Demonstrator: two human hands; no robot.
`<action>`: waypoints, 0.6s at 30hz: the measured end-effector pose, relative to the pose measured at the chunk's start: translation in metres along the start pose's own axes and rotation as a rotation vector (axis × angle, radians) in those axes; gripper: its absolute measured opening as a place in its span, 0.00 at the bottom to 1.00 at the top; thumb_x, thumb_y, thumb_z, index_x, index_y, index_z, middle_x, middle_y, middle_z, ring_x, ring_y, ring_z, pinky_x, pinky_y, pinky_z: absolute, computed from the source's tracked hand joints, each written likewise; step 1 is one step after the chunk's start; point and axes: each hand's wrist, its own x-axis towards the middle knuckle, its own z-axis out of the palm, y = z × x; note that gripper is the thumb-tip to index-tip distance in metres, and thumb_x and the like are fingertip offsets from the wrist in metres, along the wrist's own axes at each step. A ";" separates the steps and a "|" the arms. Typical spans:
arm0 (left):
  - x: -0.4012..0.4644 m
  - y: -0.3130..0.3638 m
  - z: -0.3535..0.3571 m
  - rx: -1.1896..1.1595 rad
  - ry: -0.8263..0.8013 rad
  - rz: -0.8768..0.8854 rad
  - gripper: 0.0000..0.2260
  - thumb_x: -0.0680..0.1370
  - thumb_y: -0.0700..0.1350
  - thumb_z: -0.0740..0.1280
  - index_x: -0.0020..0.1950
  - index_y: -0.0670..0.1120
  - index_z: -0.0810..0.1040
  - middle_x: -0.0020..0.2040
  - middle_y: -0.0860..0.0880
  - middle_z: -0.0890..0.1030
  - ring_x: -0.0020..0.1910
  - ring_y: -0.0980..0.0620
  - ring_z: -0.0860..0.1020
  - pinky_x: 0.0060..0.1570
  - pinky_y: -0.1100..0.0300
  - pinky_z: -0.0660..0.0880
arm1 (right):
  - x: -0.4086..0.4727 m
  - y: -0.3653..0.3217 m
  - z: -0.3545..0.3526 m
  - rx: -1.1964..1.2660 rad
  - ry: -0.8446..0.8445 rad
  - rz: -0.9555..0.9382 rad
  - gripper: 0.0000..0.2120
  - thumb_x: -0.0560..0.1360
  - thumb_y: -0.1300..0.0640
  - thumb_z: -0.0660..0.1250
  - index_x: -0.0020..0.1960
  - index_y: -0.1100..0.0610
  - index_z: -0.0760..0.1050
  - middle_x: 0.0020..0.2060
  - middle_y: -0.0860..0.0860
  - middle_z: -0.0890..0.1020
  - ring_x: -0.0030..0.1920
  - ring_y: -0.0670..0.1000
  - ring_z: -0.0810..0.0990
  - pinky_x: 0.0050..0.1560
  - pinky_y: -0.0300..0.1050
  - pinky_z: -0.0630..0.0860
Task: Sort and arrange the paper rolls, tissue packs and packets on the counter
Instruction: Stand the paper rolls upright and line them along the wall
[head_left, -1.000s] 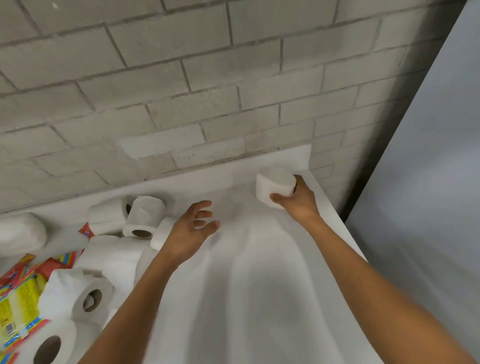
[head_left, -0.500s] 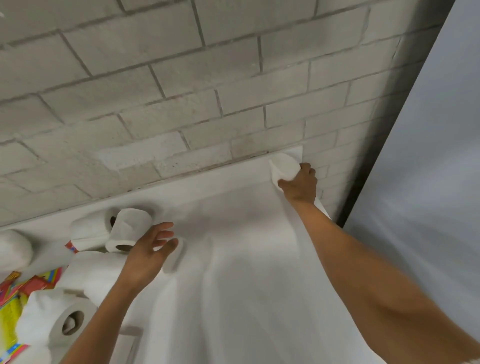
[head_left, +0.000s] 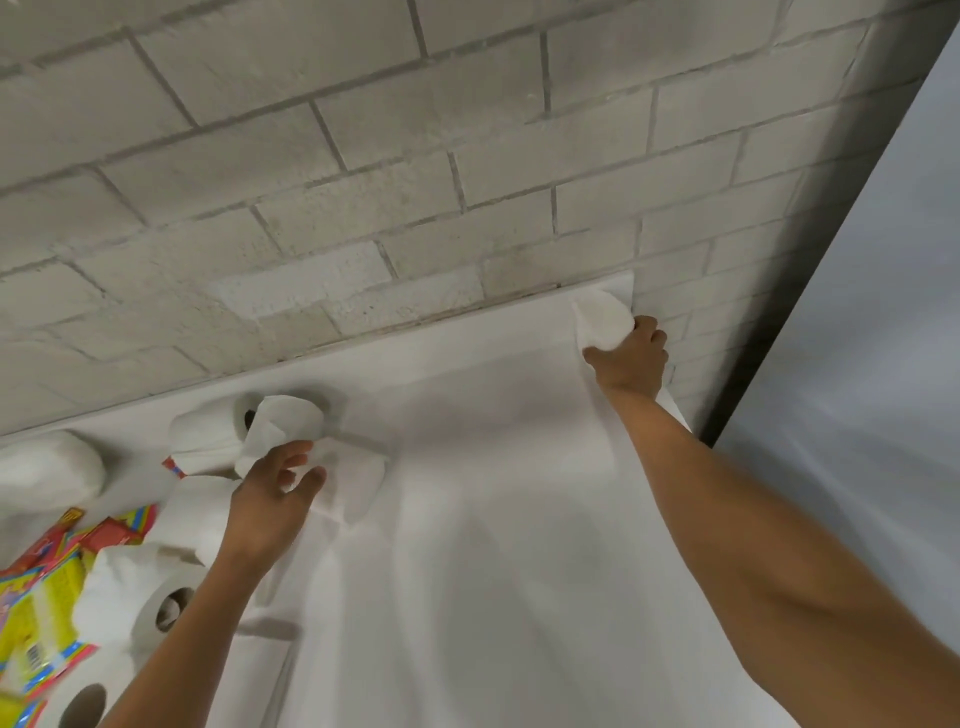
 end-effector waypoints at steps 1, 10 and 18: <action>0.002 -0.001 0.001 0.022 -0.001 -0.007 0.17 0.79 0.48 0.69 0.67 0.50 0.75 0.61 0.52 0.79 0.57 0.49 0.78 0.53 0.55 0.70 | -0.001 0.003 0.000 0.008 -0.010 0.005 0.37 0.65 0.52 0.78 0.66 0.60 0.63 0.63 0.59 0.70 0.60 0.63 0.72 0.50 0.51 0.69; 0.016 -0.008 0.011 0.173 -0.049 -0.129 0.24 0.78 0.52 0.68 0.72 0.48 0.70 0.67 0.44 0.76 0.64 0.41 0.75 0.62 0.47 0.71 | -0.048 0.023 -0.001 0.198 -0.043 0.017 0.47 0.67 0.53 0.79 0.77 0.56 0.55 0.70 0.60 0.62 0.64 0.62 0.71 0.65 0.54 0.73; 0.020 -0.007 0.022 0.220 -0.094 -0.233 0.31 0.75 0.55 0.70 0.74 0.43 0.67 0.70 0.40 0.72 0.70 0.39 0.69 0.70 0.45 0.66 | -0.106 0.035 0.000 0.258 -0.104 -0.084 0.32 0.73 0.56 0.73 0.73 0.56 0.65 0.65 0.58 0.69 0.62 0.59 0.74 0.67 0.49 0.70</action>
